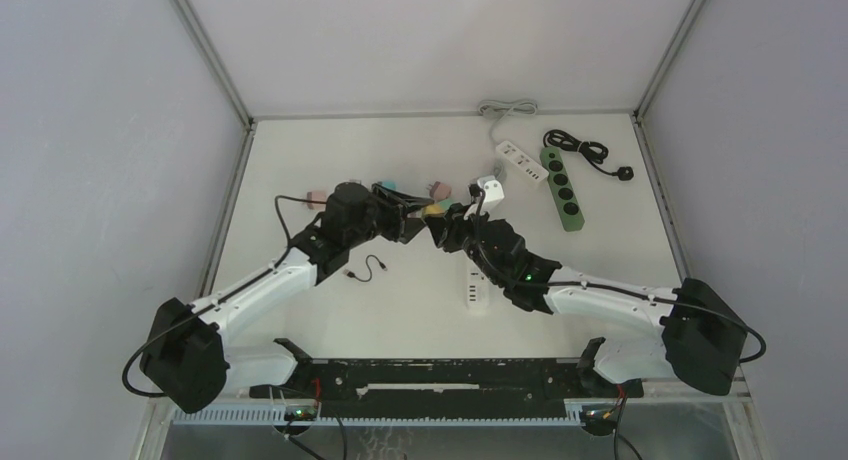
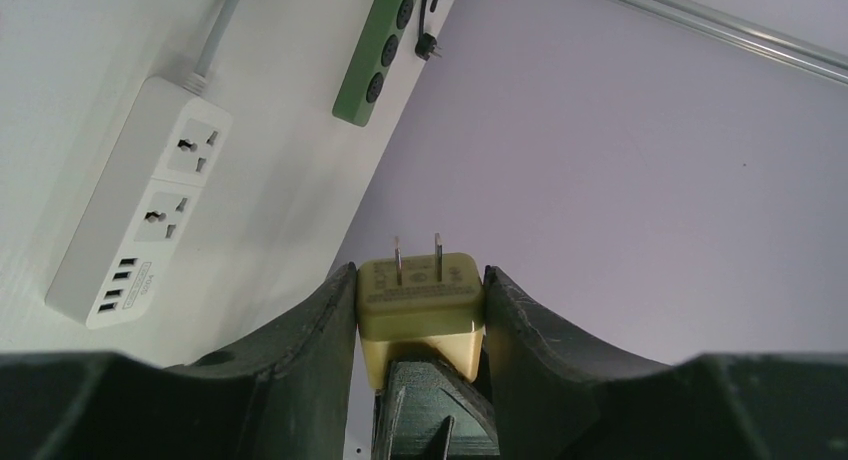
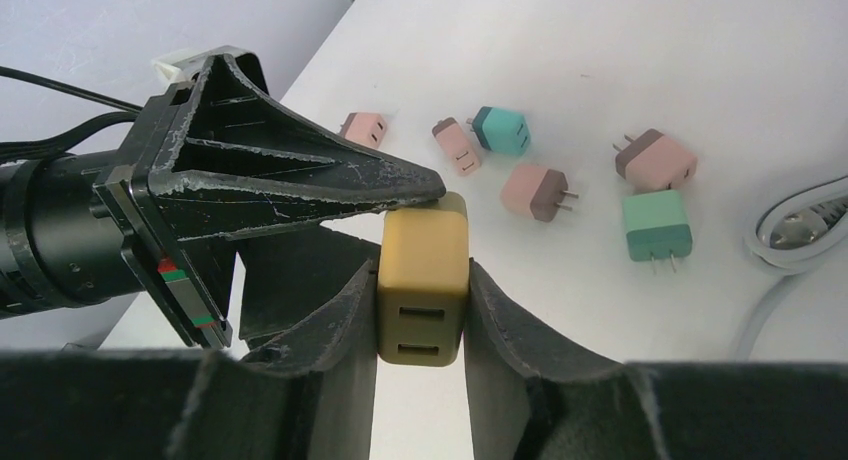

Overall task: Insert the plug
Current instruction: Pick up the plug from the center of the board.

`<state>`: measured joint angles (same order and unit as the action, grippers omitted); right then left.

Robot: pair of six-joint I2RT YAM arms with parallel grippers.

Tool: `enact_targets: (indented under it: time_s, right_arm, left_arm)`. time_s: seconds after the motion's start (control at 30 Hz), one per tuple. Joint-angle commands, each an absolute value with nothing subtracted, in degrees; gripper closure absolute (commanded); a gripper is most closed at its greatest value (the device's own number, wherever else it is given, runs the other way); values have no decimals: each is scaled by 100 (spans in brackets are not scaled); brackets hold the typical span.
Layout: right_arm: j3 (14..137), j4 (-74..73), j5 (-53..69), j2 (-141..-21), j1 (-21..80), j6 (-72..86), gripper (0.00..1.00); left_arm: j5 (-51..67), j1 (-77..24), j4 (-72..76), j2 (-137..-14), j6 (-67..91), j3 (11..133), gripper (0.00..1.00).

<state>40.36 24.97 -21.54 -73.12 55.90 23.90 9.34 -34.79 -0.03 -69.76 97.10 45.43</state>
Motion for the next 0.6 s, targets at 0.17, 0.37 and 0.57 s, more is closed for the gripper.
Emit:
enact_targets:
  time_s: [0.17,0.37,0.57]
  right_arm:
    - [4417,1831,-1851,-6873,5513,2180,94]
    - [4493,888,-1592,-6405,5333,2244,99]
    - [4750,-354,-1511,-6012,5122,2343,100]
  left_arm:
    - [1085,-3605,193,-6724,9189,4165,26]
    - [724,-3578,-426,-6602,7868,4341,12]
    - [43,-3583,-1333,-6272,6075,4531,7]
